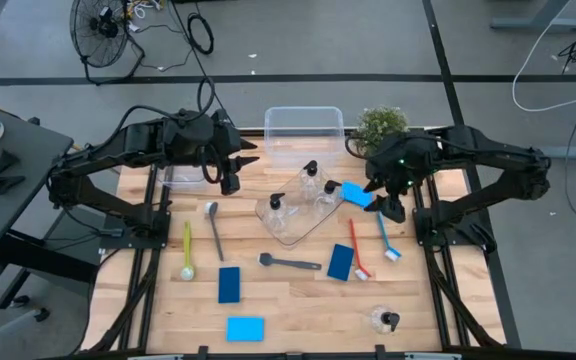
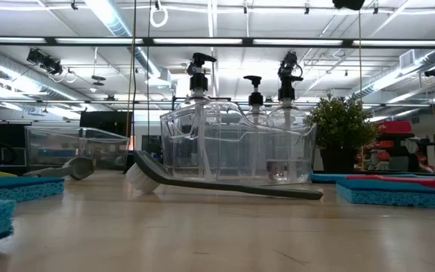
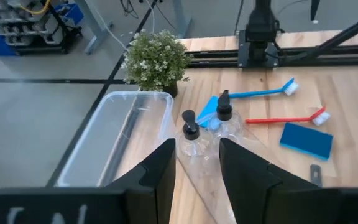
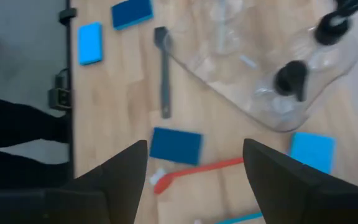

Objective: Pick & Place Kitchen Sink Supplies
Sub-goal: Put the dishwashing liquid dispenser into the right transparent bin

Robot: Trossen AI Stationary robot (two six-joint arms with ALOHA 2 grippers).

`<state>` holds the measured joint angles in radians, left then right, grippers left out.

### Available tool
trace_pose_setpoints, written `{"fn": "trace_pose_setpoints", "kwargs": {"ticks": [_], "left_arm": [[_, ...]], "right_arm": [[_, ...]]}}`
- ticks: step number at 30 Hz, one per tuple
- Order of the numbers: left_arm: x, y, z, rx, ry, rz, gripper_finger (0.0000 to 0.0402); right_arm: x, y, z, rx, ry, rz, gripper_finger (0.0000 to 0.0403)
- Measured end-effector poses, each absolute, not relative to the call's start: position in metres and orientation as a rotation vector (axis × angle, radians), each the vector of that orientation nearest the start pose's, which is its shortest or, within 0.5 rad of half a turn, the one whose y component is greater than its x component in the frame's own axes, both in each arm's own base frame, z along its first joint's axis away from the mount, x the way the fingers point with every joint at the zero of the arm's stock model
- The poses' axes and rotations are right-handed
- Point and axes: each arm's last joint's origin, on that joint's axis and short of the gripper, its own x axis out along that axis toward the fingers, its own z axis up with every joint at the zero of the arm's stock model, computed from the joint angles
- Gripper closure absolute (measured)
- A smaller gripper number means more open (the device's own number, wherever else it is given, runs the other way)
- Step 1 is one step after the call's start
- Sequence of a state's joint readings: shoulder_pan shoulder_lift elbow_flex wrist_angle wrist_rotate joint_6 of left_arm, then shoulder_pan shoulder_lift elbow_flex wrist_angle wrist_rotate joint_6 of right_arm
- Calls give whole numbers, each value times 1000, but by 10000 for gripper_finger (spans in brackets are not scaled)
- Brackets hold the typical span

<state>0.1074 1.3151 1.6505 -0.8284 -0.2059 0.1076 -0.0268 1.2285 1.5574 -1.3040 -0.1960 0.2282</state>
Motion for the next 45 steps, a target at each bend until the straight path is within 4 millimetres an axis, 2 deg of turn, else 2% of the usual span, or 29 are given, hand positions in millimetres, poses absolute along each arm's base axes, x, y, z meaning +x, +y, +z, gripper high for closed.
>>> {"fn": "trace_pose_setpoints", "kwargs": {"ticks": [6,16,23,28,32,37,45], "left_arm": [[248,29,450,61,501,177,273],[248,29,450,35,506,173,273],[248,29,449,37,508,173,273],[248,29,449,38,514,172,273],[248,29,449,41,516,172,273],[248,29,449,41,516,172,273],[247,29,448,63,526,165,273]], "right_arm": [[197,20,408,290,1004,119,137],[190,61,403,189,1050,183,137],[189,88,375,186,1168,320,137],[190,105,349,287,1244,418,137],[188,115,335,275,1270,460,137],[184,123,333,239,1270,486,137],[180,141,338,318,1252,581,137]]}}
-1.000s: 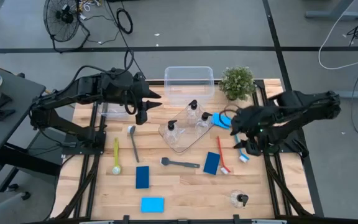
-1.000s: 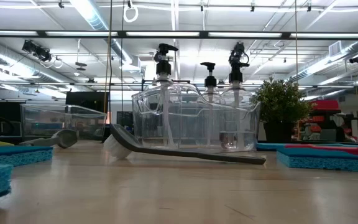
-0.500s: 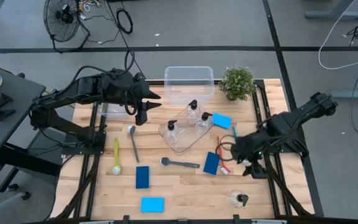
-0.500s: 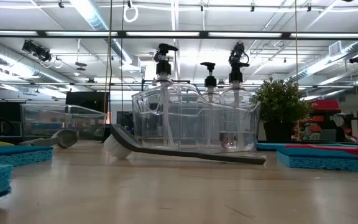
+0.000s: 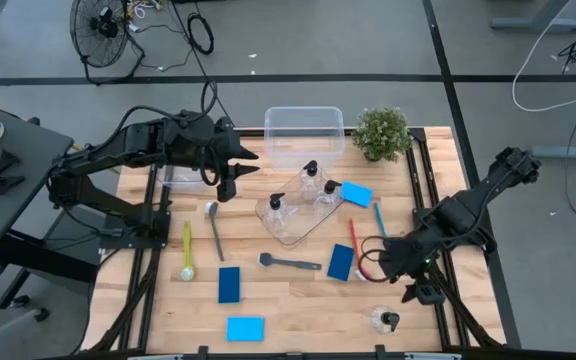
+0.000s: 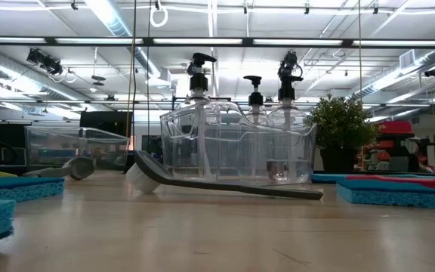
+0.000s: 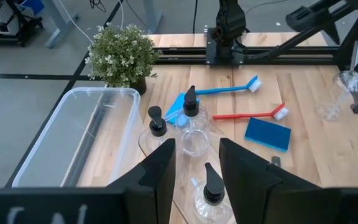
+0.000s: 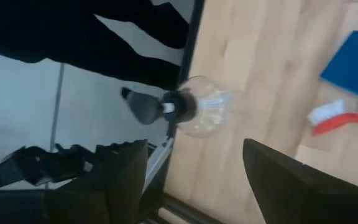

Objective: Pick & Place Kitchen Sink Supplies
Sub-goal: Put the dishwashing liquid dispenser into the right transparent bin

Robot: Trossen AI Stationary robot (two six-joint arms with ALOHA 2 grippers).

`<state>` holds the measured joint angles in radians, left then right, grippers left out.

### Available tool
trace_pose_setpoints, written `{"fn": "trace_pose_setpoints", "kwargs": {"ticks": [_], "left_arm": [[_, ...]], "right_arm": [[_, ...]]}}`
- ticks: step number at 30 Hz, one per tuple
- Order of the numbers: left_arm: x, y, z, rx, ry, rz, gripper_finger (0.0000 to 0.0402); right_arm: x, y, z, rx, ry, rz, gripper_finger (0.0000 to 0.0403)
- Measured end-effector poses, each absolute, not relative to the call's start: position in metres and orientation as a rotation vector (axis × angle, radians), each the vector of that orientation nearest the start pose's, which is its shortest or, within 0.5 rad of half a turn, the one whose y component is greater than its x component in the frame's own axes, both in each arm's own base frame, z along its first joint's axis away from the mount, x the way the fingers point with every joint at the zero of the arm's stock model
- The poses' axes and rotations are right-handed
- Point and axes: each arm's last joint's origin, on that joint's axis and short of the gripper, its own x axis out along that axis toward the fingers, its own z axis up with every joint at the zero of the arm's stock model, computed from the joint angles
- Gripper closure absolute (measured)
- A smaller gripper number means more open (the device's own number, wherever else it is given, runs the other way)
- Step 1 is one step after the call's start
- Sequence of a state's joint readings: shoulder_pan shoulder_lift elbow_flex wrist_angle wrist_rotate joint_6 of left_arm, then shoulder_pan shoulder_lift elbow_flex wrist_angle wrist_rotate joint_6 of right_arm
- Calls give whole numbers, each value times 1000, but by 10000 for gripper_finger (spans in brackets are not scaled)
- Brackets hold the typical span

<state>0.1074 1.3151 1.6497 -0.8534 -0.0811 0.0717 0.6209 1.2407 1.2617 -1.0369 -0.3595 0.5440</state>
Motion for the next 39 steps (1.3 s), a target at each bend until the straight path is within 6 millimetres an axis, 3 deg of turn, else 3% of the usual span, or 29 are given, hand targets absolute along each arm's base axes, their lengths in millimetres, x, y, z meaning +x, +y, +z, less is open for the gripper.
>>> {"fn": "trace_pose_setpoints", "kwargs": {"ticks": [7,16,30,39], "left_arm": [[247,29,448,63,526,165,273],[246,29,446,63,549,165,273],[245,29,445,56,563,169,273],[245,29,445,56,563,169,273]], "right_arm": [[171,152,338,286,1267,627,137],[161,159,336,118,1233,660,137],[159,156,333,-80,1173,632,137],[160,155,333,-104,1157,607,137]]}}
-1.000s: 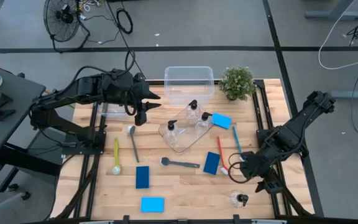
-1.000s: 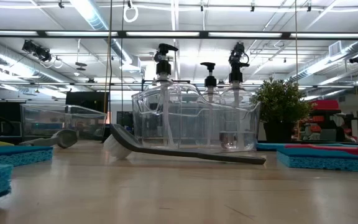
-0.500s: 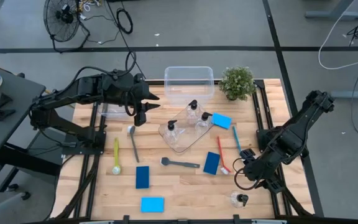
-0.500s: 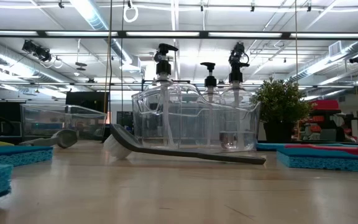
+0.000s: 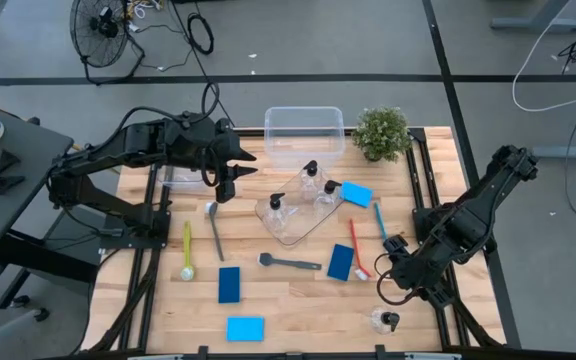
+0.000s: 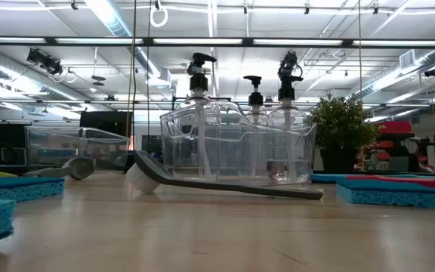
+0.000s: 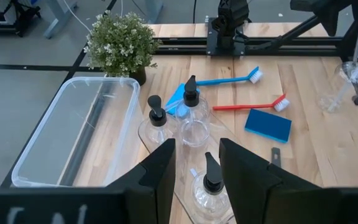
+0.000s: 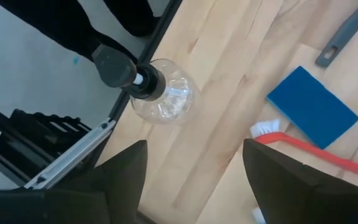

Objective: Pick & Place Kitchen Sink Supplies
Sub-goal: Put the dishwashing liquid dispenser into the right transparent bin

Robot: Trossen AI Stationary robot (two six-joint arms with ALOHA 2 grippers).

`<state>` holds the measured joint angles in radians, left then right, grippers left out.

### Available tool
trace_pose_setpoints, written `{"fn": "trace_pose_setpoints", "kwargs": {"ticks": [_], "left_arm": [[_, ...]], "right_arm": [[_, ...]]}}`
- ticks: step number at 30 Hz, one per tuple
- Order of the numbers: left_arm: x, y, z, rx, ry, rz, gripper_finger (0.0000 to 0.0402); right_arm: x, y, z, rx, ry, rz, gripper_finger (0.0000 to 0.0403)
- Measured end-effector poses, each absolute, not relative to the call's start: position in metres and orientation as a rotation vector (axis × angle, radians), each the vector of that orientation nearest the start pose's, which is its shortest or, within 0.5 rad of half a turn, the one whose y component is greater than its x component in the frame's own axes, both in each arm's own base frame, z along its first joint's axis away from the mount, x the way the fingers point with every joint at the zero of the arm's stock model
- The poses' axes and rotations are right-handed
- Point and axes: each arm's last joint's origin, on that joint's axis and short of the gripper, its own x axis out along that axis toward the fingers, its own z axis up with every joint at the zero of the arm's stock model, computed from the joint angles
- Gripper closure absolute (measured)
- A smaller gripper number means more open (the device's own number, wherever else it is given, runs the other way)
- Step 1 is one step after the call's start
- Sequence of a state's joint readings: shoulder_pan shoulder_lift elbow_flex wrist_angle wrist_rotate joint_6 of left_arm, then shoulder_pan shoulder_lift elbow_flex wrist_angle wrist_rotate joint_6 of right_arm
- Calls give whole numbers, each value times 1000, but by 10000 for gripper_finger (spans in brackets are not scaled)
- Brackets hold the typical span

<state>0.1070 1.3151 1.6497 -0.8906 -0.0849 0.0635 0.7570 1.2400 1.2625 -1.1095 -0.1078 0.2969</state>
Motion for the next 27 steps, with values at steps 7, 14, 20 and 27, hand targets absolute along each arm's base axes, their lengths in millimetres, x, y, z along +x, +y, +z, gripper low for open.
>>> {"fn": "trace_pose_setpoints", "kwargs": {"ticks": [7,14,20,27], "left_arm": [[245,29,445,55,562,170,273],[245,29,445,54,562,170,273],[245,29,445,31,559,177,273],[245,29,445,29,559,178,273]], "right_arm": [[160,156,334,-111,1143,603,137],[158,170,334,-139,1038,700,137],[159,179,315,-133,1007,733,137],[163,185,298,-97,966,769,137]]}}
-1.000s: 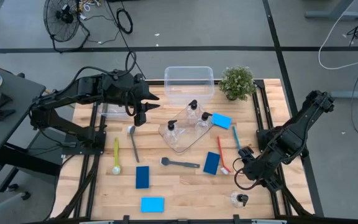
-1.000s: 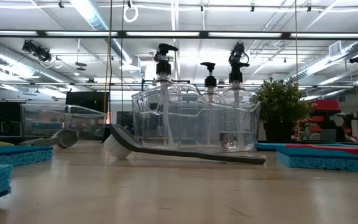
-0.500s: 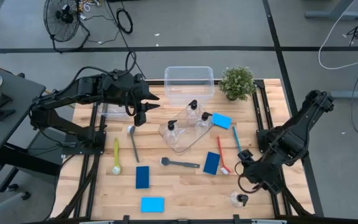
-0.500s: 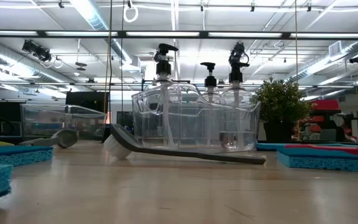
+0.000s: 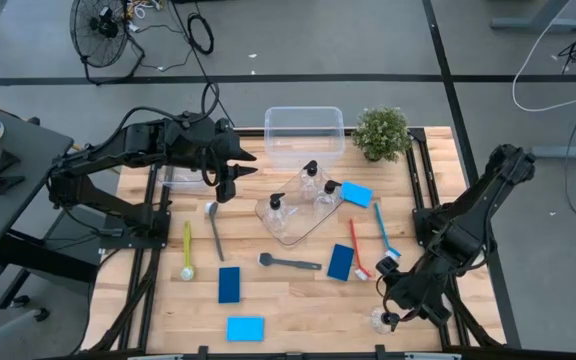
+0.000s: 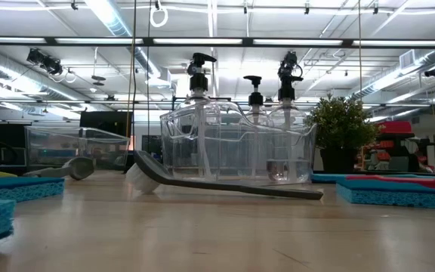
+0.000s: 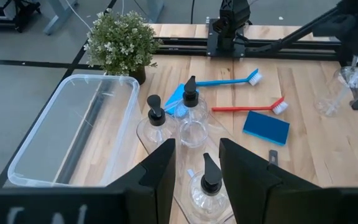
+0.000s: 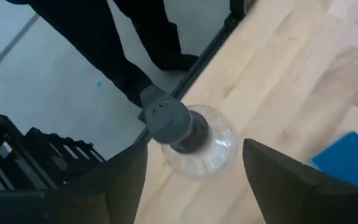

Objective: Pick & Place Kitchen Sink Supplies
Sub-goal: Put the dishwashing liquid dispenser into the right transparent bin

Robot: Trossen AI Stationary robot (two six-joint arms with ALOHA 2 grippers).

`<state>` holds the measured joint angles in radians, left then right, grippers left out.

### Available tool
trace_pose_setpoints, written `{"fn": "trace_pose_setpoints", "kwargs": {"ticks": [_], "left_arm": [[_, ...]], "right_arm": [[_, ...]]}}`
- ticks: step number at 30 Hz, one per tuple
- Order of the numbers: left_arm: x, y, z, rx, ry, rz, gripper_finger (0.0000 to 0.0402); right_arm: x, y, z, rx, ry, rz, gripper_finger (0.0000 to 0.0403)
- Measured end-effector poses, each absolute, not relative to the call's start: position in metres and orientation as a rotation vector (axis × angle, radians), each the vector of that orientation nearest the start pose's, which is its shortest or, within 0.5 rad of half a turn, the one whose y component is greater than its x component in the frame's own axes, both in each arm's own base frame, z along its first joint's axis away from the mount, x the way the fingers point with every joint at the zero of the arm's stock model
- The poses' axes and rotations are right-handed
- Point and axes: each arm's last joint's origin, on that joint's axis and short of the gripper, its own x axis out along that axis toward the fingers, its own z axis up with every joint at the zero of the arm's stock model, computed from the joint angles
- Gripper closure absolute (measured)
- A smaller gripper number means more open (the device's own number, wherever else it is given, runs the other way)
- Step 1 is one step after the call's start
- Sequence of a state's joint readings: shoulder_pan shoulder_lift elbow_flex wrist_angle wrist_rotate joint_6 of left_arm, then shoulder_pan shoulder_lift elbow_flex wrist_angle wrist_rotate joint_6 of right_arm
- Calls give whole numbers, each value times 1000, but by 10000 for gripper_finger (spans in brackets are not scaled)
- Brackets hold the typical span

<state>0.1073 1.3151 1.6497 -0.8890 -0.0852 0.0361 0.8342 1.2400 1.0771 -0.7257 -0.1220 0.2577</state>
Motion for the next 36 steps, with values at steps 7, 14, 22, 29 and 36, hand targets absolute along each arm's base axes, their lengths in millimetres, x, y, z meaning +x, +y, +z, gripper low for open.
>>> {"fn": "trace_pose_setpoints", "kwargs": {"ticks": [7,14,22,29,36], "left_arm": [[245,29,445,29,559,178,273],[245,29,445,29,559,177,273],[245,30,445,38,560,211,273],[245,30,445,41,560,215,273],[245,31,445,52,561,253,273]], "right_arm": [[166,190,279,-76,908,793,137],[167,191,263,-69,869,797,137],[166,190,246,-62,867,803,137],[166,190,246,-63,849,810,149],[167,191,246,-60,840,820,215]]}}
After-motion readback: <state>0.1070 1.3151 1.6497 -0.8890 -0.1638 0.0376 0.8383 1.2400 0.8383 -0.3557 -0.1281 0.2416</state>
